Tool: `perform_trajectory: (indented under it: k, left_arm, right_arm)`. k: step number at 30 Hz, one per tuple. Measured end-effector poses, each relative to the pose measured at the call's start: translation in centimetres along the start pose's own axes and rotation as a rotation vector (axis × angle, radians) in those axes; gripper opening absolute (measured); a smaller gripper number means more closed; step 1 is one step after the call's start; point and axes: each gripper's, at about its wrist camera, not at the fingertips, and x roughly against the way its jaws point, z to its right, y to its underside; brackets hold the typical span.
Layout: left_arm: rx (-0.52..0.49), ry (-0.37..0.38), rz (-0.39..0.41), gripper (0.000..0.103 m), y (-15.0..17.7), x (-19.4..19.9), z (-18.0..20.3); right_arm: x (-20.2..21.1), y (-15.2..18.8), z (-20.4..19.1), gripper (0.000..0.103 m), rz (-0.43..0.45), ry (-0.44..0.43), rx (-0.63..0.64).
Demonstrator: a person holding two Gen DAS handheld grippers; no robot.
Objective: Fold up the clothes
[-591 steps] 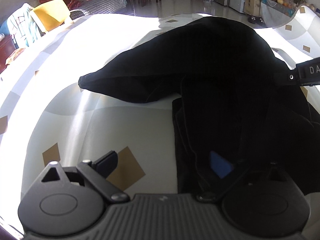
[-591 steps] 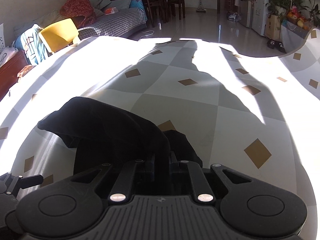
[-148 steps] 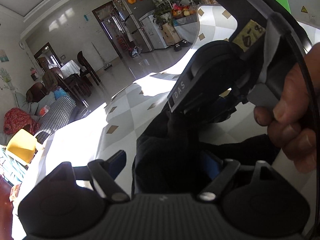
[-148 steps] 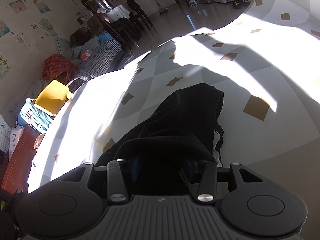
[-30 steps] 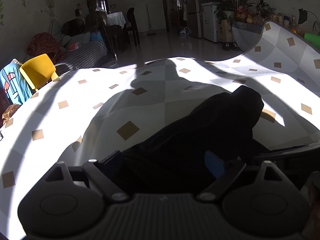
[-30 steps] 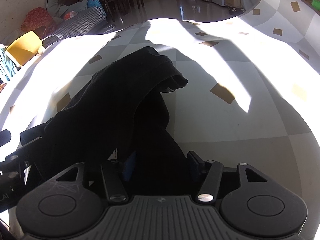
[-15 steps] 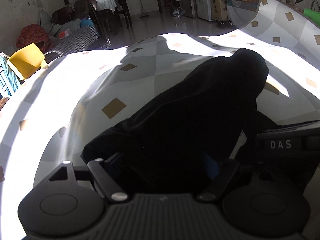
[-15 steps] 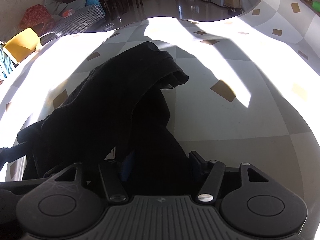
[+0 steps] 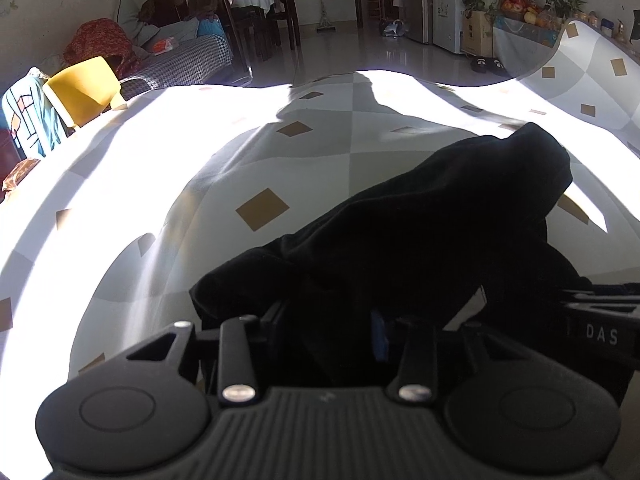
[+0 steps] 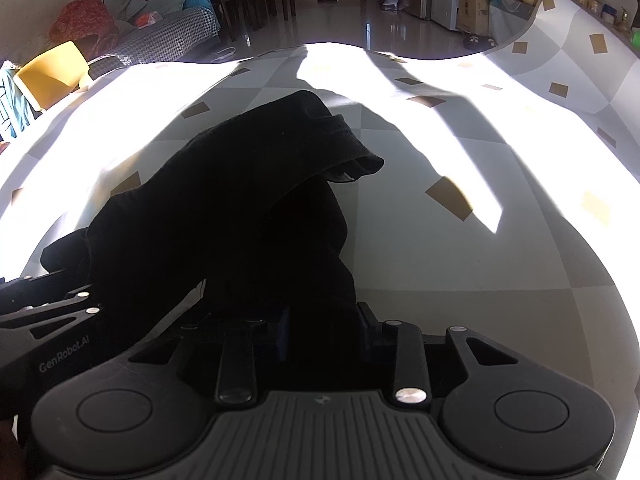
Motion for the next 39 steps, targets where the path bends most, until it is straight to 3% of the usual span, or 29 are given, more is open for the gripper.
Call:
perform_trajectory:
  k: [7,16,22,24,29,32,39]
  left_arm:
    - [0.109,-0.054,-0.031,0.038,-0.6,-0.6,-2.3]
    - [0.112,-0.122,-0.024,0.04,-0.5,-0.4,-2.7]
    - [0.167,-0.085,-0.032,0.042,-0.6,0.2,-3.6]
    - [0.155,-0.055,0.004,0.044,-0.7,1.3,-3.4]
    - [0.013,0.031,0.094,0.061,-0.9,3.2,-0.8]
    - [-0.062,0.056,0.103,0.07,-0.5,3.4,0.8]
    - [-0.116,0.073,0.062,0.073,0.2,2.5,2.2]
  right_arm:
    - [0.3,0.0,0.7,0.026,-0.003,0.032,-0.003]
    - [1.1,0.4,1.6,0.026,-0.033,0.062,-0.024]
    - [1.6,0.4,2.2,0.03,-0.038,0.044,-0.069]
    - [1.8,0.2,2.6,0.034,-0.024,0.033,-0.101]
    - [2.4,-0.2,2.4,0.041,0.037,0.05,-0.083]
    - [2.3,-0.4,2.5,0.043,0.046,0.039,-0.087]
    - [1.3,-0.5,2.9,0.048,0.015,-0.02,-0.14]
